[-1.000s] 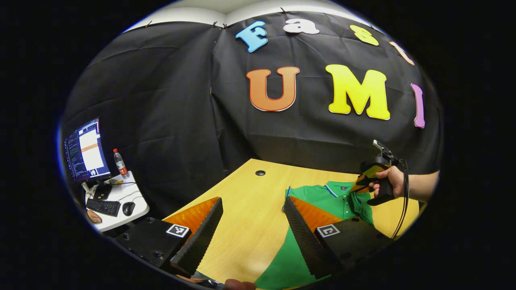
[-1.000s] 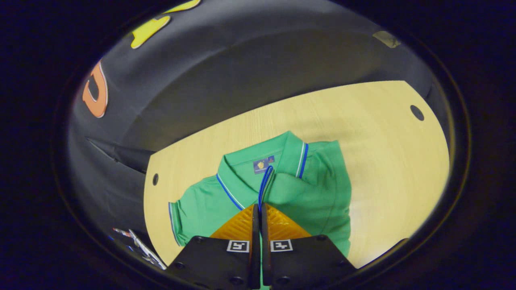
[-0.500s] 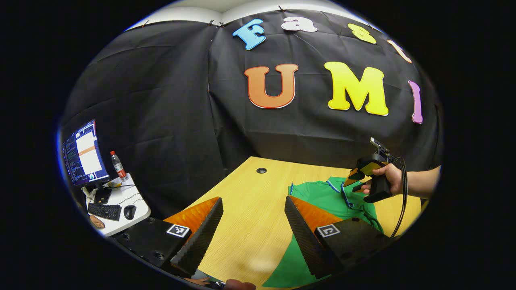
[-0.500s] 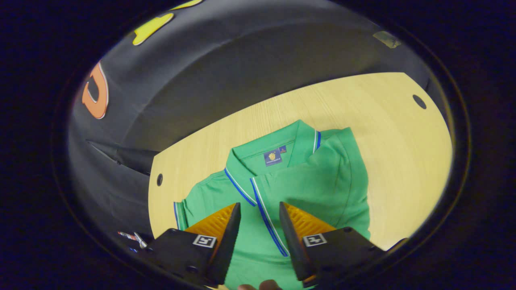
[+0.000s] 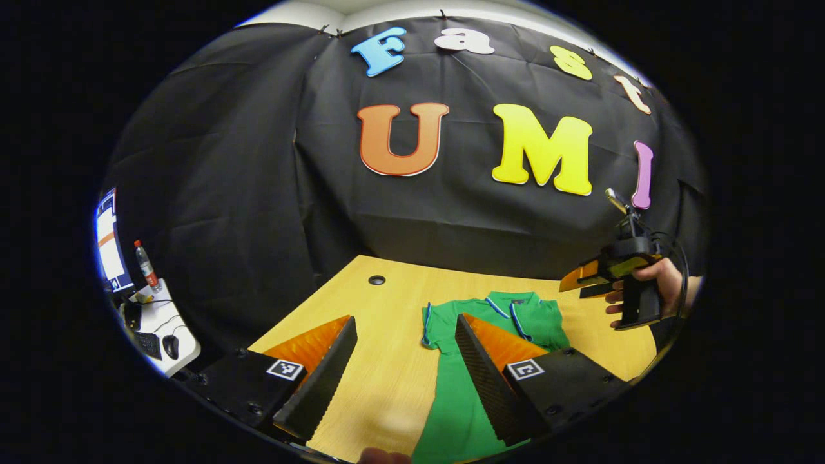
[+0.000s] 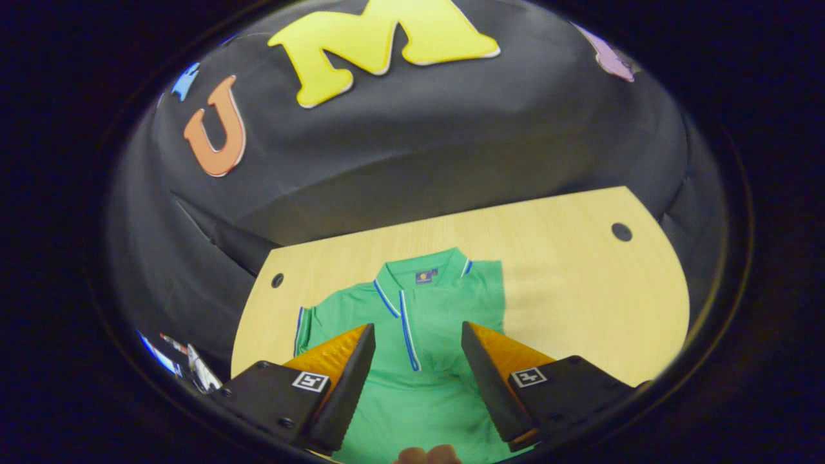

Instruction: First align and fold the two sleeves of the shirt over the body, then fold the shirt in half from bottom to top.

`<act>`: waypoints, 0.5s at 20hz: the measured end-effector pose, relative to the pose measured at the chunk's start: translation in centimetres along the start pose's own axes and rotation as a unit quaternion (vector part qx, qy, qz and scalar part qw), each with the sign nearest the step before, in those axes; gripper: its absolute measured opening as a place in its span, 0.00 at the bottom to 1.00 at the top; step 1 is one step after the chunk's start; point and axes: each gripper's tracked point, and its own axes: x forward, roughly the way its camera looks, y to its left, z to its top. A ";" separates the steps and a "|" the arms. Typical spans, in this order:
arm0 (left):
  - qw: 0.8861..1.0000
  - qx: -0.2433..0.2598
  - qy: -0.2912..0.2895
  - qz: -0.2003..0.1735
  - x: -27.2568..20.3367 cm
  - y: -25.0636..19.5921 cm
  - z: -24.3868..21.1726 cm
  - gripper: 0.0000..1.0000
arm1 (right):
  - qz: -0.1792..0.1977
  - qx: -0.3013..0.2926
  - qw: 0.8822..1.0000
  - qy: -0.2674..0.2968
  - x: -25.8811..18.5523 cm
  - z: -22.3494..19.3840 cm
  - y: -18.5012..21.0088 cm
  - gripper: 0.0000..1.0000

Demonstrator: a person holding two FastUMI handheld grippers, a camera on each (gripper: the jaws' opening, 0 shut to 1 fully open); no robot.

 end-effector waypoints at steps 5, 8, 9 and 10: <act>0.996 -0.008 0.054 -0.072 4.2 -2.0 -1.6 0.99 | 0.036 -0.079 0.994 -0.070 -9.1 0.0 -2.3 0.87; 0.989 -0.023 0.098 -0.113 6.7 -3.6 -2.9 0.98 | 0.026 -0.129 0.987 -0.090 -13.2 -1.2 -4.8 0.89; 0.984 -0.030 0.120 -0.132 7.4 -4.2 -3.6 0.99 | 0.017 -0.145 0.985 -0.095 -14.3 -1.9 -5.6 0.89; 0.979 -0.045 0.138 -0.144 8.2 -4.6 -4.0 0.99 | 0.013 -0.161 0.982 -0.095 -15.3 -2.5 -6.1 0.84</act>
